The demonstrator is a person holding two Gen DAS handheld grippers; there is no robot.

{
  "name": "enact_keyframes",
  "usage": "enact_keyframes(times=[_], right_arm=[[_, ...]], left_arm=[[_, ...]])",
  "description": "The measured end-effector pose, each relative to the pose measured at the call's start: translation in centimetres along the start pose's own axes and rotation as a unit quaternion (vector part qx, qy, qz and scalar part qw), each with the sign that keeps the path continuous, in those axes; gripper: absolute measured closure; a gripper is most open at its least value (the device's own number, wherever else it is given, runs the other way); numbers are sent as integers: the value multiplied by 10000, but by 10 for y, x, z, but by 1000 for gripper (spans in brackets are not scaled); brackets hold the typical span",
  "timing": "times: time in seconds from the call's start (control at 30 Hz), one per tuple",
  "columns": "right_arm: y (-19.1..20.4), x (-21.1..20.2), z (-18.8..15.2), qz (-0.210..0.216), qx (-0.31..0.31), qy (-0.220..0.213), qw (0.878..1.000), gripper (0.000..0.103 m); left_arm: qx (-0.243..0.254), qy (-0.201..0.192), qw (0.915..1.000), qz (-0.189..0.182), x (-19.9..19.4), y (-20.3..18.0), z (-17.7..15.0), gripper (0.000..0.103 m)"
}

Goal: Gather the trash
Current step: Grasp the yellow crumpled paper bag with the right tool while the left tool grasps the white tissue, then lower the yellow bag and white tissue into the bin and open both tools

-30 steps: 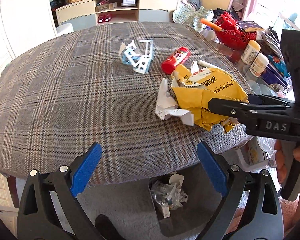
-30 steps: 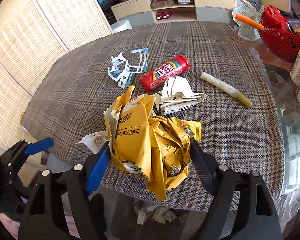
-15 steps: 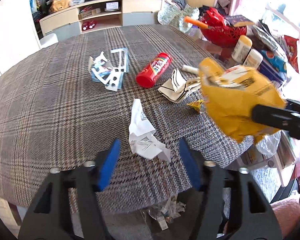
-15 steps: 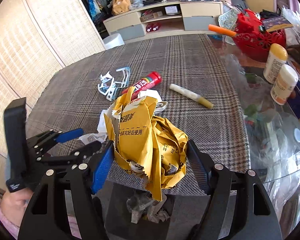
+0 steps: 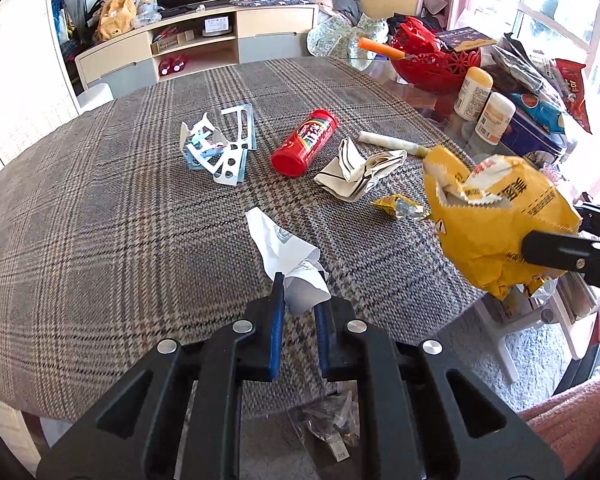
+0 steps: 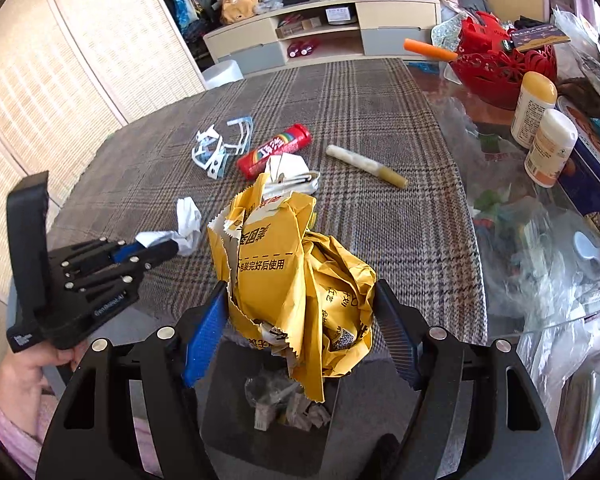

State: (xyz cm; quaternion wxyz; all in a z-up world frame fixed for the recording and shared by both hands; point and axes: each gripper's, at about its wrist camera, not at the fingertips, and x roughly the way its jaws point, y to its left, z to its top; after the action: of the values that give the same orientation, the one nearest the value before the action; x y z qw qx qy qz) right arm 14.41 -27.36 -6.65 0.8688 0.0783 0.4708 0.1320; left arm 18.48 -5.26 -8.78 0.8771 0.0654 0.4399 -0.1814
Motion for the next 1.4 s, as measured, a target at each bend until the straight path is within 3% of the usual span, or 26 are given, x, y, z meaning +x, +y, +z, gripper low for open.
enact_keyframes(times=[0.3, 0.57, 0.73, 0.97, 1.2, 1.4], right_arm=[[4, -34, -34, 108, -8, -62, 9999, 30], [13, -53, -91, 418, 162, -107, 9989, 30], [21, -48, -124, 397, 62, -96, 9991, 30], [19, -23, -165, 312, 211, 169, 9991, 30], [13, 21, -186, 353, 583, 474, 9965, 30], [5, 65, -186, 16, 910, 676, 9936, 30]], left_arm=[[21, -141, 9998, -114, -60, -9, -37, 91], [-128, -73, 9995, -273, -87, -31, -97, 91], [-296, 301, 9980, -468, -72, -42, -150, 90], [-424, 562, 9962, -516, -47, -48, -196, 90], [-628, 826, 9924, -655, -14, -52, -214, 91], [-855, 1189, 9864, -745, 28, -52, -221, 90]])
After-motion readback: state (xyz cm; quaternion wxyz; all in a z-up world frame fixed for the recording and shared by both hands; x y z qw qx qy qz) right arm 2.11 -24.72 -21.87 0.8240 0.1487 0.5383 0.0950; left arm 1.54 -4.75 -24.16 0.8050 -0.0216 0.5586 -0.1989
